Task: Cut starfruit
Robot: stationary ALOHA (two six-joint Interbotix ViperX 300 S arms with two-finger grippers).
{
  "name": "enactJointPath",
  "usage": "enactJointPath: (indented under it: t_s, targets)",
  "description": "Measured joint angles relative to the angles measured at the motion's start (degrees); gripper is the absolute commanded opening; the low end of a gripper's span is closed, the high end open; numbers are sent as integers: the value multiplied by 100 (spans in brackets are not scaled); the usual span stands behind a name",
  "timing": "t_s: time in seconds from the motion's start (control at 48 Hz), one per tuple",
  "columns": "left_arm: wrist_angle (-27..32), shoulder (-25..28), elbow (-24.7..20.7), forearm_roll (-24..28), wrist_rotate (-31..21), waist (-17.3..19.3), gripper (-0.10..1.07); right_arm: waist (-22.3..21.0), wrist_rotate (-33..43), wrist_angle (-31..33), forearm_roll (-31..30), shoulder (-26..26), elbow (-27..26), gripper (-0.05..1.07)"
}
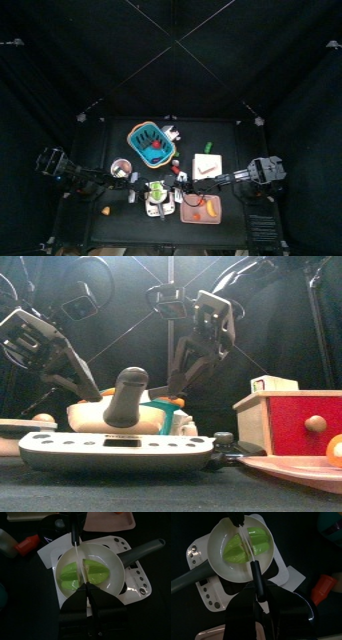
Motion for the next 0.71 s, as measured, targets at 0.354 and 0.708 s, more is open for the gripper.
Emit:
enactJointPath:
  t_s: [0.354, 0.708]
  targets:
    - [35, -642, 185, 519, 0, 123, 34, 0, 9, -905, -272, -413, 466, 43]
    - [70, -967, 299, 712, -9, 299, 34, -88, 26, -1564, -554, -571, 694, 43]
